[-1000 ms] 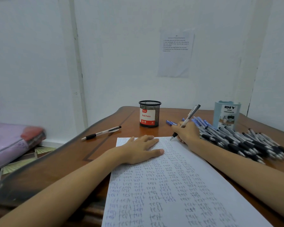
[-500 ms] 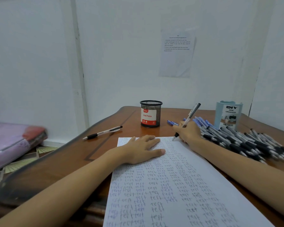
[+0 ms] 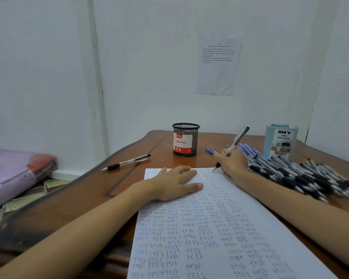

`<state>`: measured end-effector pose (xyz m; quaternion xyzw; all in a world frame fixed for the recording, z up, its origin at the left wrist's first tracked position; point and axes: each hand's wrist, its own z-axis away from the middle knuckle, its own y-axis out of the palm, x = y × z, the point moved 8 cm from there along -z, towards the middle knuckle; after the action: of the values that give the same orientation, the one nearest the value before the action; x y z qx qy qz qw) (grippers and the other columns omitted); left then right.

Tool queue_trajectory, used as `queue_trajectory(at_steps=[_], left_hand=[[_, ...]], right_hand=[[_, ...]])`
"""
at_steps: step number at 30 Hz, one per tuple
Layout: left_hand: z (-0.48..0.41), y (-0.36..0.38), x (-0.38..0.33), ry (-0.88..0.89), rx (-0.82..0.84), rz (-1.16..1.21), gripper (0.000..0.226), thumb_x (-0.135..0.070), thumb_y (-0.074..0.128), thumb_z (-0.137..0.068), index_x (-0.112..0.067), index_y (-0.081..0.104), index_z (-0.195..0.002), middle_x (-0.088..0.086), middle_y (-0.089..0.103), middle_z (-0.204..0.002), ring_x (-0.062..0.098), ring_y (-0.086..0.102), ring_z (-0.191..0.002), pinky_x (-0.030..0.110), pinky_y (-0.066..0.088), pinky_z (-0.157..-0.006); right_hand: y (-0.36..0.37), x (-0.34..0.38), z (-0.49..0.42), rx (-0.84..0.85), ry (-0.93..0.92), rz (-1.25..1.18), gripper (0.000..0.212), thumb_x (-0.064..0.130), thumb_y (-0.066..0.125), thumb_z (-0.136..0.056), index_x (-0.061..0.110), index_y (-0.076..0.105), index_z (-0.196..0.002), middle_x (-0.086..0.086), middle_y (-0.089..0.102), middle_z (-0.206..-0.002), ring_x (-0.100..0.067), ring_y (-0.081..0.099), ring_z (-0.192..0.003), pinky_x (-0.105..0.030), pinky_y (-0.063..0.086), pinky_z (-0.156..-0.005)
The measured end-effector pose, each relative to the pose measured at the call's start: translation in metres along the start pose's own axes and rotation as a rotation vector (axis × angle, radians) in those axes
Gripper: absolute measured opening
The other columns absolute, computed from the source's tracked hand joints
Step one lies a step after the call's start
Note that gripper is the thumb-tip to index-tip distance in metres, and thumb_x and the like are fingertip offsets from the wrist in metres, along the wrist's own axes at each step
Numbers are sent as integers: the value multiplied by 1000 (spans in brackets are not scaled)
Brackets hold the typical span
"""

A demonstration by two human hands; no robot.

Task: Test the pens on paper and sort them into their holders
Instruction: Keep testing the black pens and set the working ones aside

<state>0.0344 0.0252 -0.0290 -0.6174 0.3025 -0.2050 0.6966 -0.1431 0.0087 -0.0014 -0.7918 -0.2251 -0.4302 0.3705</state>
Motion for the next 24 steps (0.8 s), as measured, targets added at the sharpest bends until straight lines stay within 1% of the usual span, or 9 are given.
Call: queue_trajectory(at_steps=[5, 13, 15, 17, 18, 20, 21, 22, 24], left_hand=[[0, 0, 0, 2, -4, 5, 68, -61, 22, -92, -28, 12, -150, -7, 10, -157, 14, 11, -143, 45, 2, -117], [1, 0, 0, -3, -2, 4, 67, -60, 23, -92, -27, 12, -150, -7, 11, -157, 15, 11, -143, 45, 2, -117], [2, 0, -1, -5, -4, 5, 66, -60, 23, -93, -27, 12, -150, -7, 10, -157, 15, 11, -143, 45, 2, -117], [2, 0, -1, -5, -2, 3, 66, -59, 23, -93, -28, 12, -150, -7, 10, -157, 15, 11, -143, 45, 2, -117], [1, 0, -1, -5, -1, 3, 65, -59, 23, -93, -28, 12, -149, -7, 10, -157, 15, 11, -143, 45, 3, -117], [0, 0, 0, -7, 0, 4, 65, -59, 23, -93, -29, 12, -149, -7, 10, -157, 15, 12, -143, 44, 3, -116], [0, 0, 0, -8, 2, 5, 65, -60, 23, -93, -29, 12, -149, -8, 10, -157, 15, 12, -143, 44, 3, -116], [0, 0, 0, -8, 4, 4, 65, -60, 23, -93, -29, 12, -149, -8, 10, -157, 15, 12, -143, 44, 3, -115], [0, 0, 0, -6, 7, 5, 65, -60, 23, -93, -29, 11, -149, -8, 10, -157, 15, 12, -143, 44, 2, -115]], right_hand=[[0, -2, -1, -10, 4, -45, 38, 12, 62, -81, 17, 41, -50, -1, 44, -51, -14, 40, -51, -25, 31, -50], [0, 3, 0, -18, -19, 69, 37, 11, 58, -82, 16, 37, -52, 0, 41, -55, -12, 37, -55, -26, 27, -50], [0, 4, 1, -19, -27, 49, 38, 12, 59, -84, 17, 38, -53, 0, 42, -56, -13, 38, -56, -26, 27, -49], [-3, 4, 2, -14, -4, -80, 38, 21, 61, -88, 16, 42, -55, 0, 44, -56, -12, 40, -55, -25, 28, -49], [-5, 4, 3, -1, 20, -141, 39, 29, 59, -90, 14, 45, -56, -1, 46, -56, -12, 41, -54, -24, 29, -49], [-11, 7, 5, 38, 39, -155, 47, 44, 48, -93, 9, 49, -62, -2, 49, -60, -13, 45, -56, -24, 33, -52], [-17, 10, 3, 31, 26, -156, 49, 44, 44, -95, 8, 50, -64, -3, 50, -61, -13, 46, -57, -22, 34, -52], [-25, 13, 1, 7, 4, -160, 46, 39, 42, -97, 8, 49, -64, -3, 49, -60, -13, 46, -56, -21, 34, -51], [-39, 19, -4, -32, -54, -129, 35, 24, 46, -97, 11, 48, -65, -3, 46, -60, -13, 44, -55, -21, 34, -50]])
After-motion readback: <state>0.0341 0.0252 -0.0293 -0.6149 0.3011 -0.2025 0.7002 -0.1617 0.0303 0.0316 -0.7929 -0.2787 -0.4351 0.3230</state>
